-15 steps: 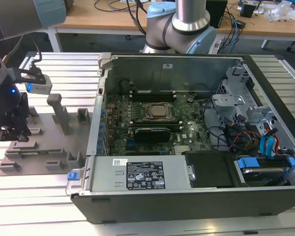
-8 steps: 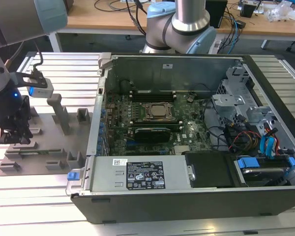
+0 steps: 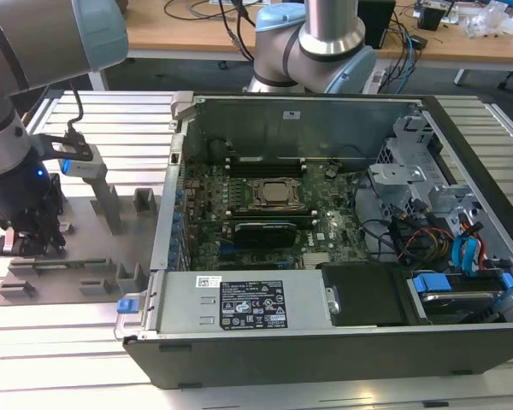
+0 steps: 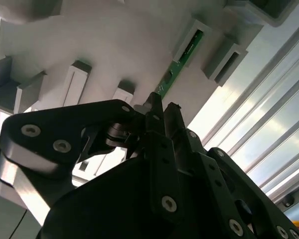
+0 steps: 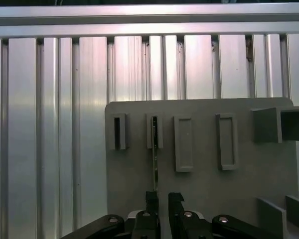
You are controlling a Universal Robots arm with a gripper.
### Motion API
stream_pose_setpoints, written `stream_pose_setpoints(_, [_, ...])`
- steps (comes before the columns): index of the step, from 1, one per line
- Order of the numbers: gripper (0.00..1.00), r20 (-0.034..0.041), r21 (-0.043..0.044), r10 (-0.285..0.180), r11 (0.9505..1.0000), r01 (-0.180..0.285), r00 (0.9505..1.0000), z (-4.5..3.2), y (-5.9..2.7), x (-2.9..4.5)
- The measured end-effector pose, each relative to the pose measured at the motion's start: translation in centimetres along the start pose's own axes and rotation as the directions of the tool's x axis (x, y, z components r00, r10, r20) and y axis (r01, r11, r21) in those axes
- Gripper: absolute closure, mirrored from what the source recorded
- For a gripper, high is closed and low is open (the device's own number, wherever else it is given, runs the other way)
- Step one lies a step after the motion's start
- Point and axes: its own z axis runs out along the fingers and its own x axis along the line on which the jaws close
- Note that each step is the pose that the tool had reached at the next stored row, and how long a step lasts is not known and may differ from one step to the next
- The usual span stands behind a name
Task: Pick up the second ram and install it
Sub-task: 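Pick up the second ram and move it above second insertion slot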
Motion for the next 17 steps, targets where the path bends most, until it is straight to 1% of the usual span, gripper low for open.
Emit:
stream_pose_setpoints(3, [0.76, -0.0011, -0.0002, 0.0, 1.0, 0.0, 1.0, 0.47, -0.03, 0.19])
stream_pose_setpoints(4, [0.76, -0.0008, 0.0001, 0.0, 1.0, 0.0, 1.0, 1.05, -0.06, 0.41])
stream_pose_setpoints(6, [0.76, -0.0007, 0.0001, 0.0, 1.0, 0.0, 1.0, 1.86, -0.1, 0.63])
stream_pose_setpoints(8, [0.76, 0.003, 0.0, 0.0, 1.0, 0.0, 1.0, 2.51, -0.13, 0.66])
stream_pose_setpoints(9, [0.76, 0.0091, -0.0001, -0.001, 1.0, 0.001, 1.0, 2.98, -0.15, 0.66])
stream_pose_setpoints(10, [0.76, 0.0128, -0.0003, -0.001, 1.0, 0.001, 0.9999, 3.31, -0.16, 0.67])
stream_pose_setpoints(12, [0.76, 0.013, -0.0003, -0.001, 1.0, 0.001, 0.9999, 3.32, -0.17, 0.67])
stream_pose_setpoints(13, [0.76, 0.0135, 0.0091, -0.001, 1.0, 0.001, 0.9999, 3.35, -0.17, 0.66])
stream_pose_setpoints(14, [0.76, 0.0135, 0.0209, -0.001, 0.9998, 0.001, 0.9999, 3.35, -0.18, 0.67])
stream_pose_setpoints(15, [0.76, 0.0137, 0.031, -0.001, 0.9995, 0.001, 0.9999, 3.36, -0.18, 0.67])
stream_pose_setpoints(17, [0.76, 0.0137, 0.0339, -0.001, 0.9994, 0.001, 0.9999, 3.36, -0.16, 0.67])
